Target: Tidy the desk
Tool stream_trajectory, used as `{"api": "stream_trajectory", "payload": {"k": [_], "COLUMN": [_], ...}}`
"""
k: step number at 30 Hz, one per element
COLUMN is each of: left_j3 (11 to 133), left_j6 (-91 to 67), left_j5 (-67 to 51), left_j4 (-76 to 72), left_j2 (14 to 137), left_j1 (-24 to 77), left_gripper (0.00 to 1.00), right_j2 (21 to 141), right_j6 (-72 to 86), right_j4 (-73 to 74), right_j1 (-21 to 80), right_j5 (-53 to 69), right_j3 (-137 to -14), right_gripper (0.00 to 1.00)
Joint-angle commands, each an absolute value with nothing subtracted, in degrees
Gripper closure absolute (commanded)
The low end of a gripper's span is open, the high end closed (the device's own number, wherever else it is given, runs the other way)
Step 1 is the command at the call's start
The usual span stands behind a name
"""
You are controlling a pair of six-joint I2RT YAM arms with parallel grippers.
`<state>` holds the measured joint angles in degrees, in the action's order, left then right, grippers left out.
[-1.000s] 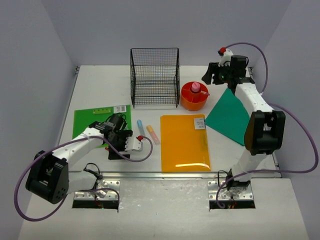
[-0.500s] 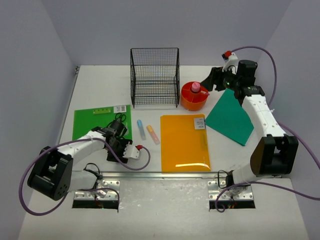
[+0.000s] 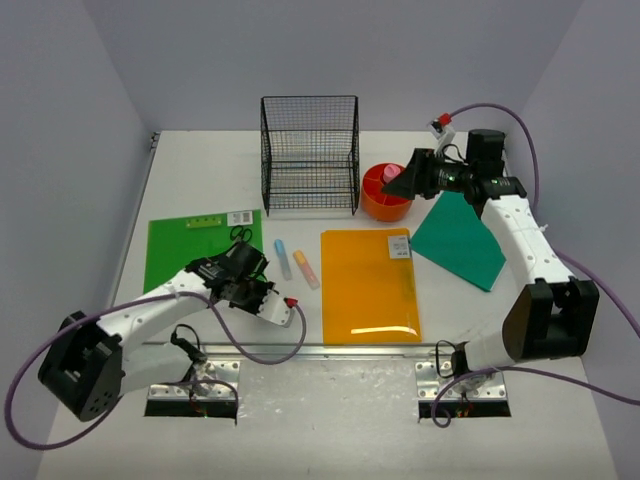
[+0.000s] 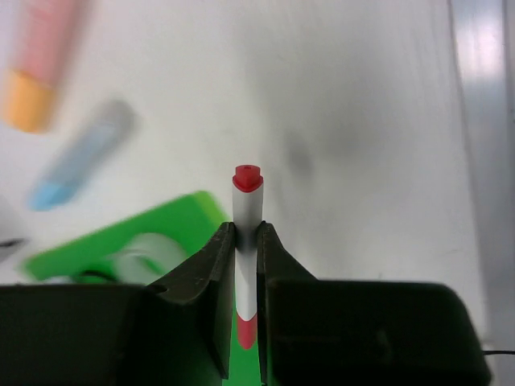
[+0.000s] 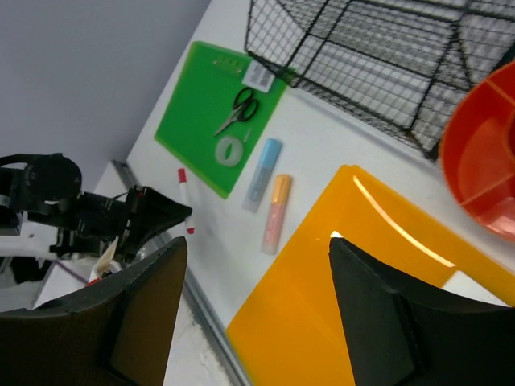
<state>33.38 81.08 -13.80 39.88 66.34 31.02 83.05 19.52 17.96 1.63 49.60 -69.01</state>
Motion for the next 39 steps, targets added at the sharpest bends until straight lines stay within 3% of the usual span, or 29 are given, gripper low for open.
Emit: {"api": "stream_trajectory", "payload": {"k": [1, 8, 10, 13, 19, 25, 39], "left_j3": [40.24, 35.16, 32.58, 28.82, 28.67, 28.49, 25.80], "left_j6": [90.34, 122.24, 133.47, 140.64, 148.32, 150.98, 153.46], "left_j5": [-16.27, -28.20, -34.17, -37.68, -40.99, -43.44, -45.91], "left_j4": [37.54, 32.60, 30.01, 25.11, 23.62, 23.58, 20.70], "left_j2": [54.27, 42.87, 41.58, 41.85, 44.80, 45.69, 43.90], "left_j1": [37.68, 40.75, 40.69, 40.78, 40.78, 40.87, 41.17], "left_gripper": [1.00, 1.00, 1.00, 1.00, 1.00, 1.00, 1.00], "right_j2": [83.21, 90.59, 93.27, 95.99, 98.96, 102.32, 109.53], "right_j6": [24.17, 31.12, 32.45, 34.19, 34.97, 33.61, 25.58], "right_j4": [17.19, 15.29, 15.47, 15.47, 15.01, 15.26, 21.93], "right_j1": [6.27, 13.71, 16.73, 20.33, 26.29, 31.73, 36.97], "right_j5": [56.46, 63.87, 65.57, 66.98, 70.36, 71.26, 67.96], "right_j3": [-69.64, -73.33, -75.15, -76.55, -75.90, -76.40, -78.35], "right_gripper": [0.28, 0.23, 0.14, 0.06, 0.02, 0.02, 0.19]}}
